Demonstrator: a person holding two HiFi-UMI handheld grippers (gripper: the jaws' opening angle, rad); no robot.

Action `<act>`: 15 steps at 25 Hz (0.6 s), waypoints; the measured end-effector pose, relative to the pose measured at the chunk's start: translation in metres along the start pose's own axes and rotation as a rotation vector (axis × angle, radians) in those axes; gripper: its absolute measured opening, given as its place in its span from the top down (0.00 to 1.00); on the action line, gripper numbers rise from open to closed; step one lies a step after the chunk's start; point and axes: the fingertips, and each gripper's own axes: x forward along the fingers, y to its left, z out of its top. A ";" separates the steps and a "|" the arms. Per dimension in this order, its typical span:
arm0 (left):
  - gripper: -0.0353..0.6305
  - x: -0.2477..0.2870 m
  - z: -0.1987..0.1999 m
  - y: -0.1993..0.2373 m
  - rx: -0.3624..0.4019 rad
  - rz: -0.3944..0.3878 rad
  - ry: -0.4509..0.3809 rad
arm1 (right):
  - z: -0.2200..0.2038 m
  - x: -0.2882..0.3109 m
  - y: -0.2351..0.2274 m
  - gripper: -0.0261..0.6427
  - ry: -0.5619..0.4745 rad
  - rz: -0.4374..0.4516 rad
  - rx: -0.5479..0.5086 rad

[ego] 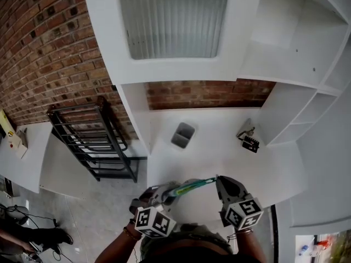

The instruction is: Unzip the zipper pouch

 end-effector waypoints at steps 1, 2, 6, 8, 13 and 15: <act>0.94 0.002 0.000 0.000 -0.011 0.001 -0.001 | -0.001 -0.001 -0.001 0.92 0.000 0.003 0.012; 0.94 0.003 0.000 0.000 -0.021 0.002 0.000 | -0.002 -0.002 -0.002 0.89 -0.001 0.006 0.022; 0.94 0.008 0.000 -0.001 -0.036 0.008 0.013 | -0.004 -0.012 -0.009 0.81 -0.017 0.007 0.043; 0.94 0.013 0.000 0.000 -0.043 0.016 0.018 | -0.006 -0.018 -0.015 0.81 -0.025 0.001 0.056; 0.94 0.033 0.001 0.005 -0.077 0.028 0.038 | -0.011 -0.034 -0.032 0.81 -0.043 -0.010 0.131; 0.94 0.043 0.003 0.008 -0.092 0.032 0.040 | -0.014 -0.041 -0.039 0.81 -0.043 -0.018 0.136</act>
